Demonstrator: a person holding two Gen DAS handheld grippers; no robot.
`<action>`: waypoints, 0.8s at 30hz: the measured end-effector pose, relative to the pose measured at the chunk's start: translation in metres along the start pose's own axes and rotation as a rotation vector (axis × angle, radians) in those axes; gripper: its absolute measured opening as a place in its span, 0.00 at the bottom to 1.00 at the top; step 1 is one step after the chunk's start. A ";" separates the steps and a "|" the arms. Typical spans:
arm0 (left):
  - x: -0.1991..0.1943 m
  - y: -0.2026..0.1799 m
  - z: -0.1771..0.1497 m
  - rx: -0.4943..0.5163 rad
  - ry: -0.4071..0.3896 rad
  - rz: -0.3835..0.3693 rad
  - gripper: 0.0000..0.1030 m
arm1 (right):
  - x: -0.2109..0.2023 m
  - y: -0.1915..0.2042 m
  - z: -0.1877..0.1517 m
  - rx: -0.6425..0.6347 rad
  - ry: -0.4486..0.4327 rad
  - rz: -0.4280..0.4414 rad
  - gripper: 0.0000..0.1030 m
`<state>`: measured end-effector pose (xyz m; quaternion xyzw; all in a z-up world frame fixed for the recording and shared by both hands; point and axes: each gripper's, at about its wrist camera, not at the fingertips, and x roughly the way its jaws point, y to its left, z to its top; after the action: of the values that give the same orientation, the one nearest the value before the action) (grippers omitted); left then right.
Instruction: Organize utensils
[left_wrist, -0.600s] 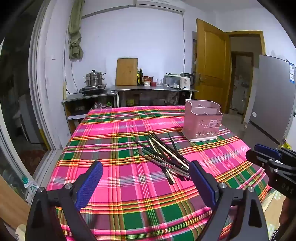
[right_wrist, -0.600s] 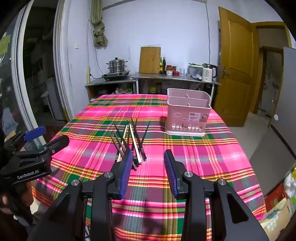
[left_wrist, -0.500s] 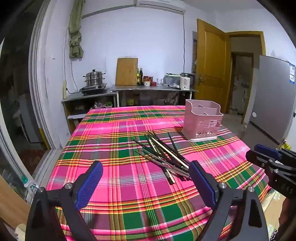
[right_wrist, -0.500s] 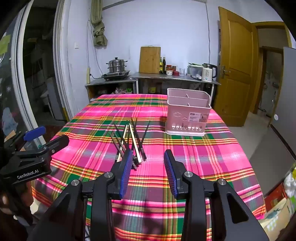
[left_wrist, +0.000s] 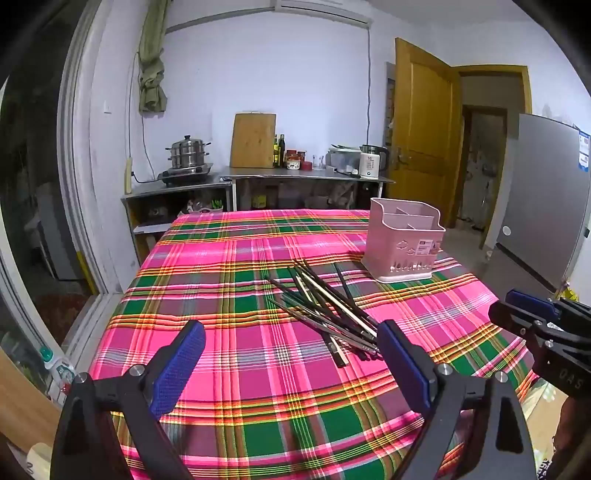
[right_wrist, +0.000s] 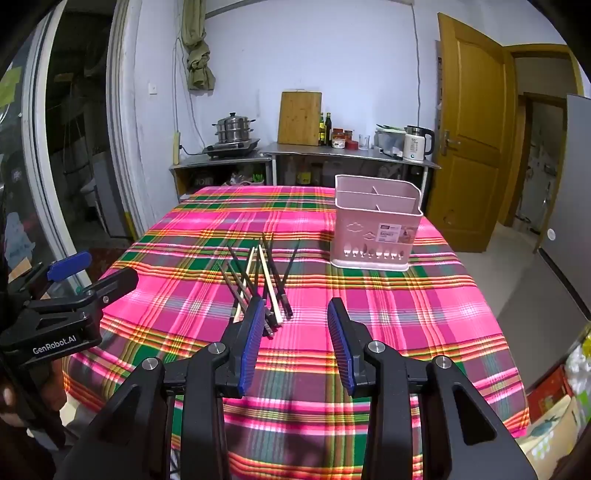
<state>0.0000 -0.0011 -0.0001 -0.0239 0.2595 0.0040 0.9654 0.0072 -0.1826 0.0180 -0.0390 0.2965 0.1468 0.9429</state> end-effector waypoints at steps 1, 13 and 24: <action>0.000 0.000 0.000 -0.001 0.000 -0.001 0.91 | -0.001 0.000 0.000 0.000 0.000 0.000 0.36; 0.003 0.003 0.000 -0.007 0.010 -0.007 0.91 | 0.004 -0.003 0.000 -0.001 0.005 0.001 0.36; 0.003 0.002 0.000 -0.007 0.010 -0.009 0.91 | 0.002 0.000 -0.001 -0.002 0.008 -0.001 0.36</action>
<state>0.0023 0.0008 -0.0015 -0.0286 0.2643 0.0006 0.9640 0.0081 -0.1821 0.0161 -0.0405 0.3002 0.1464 0.9417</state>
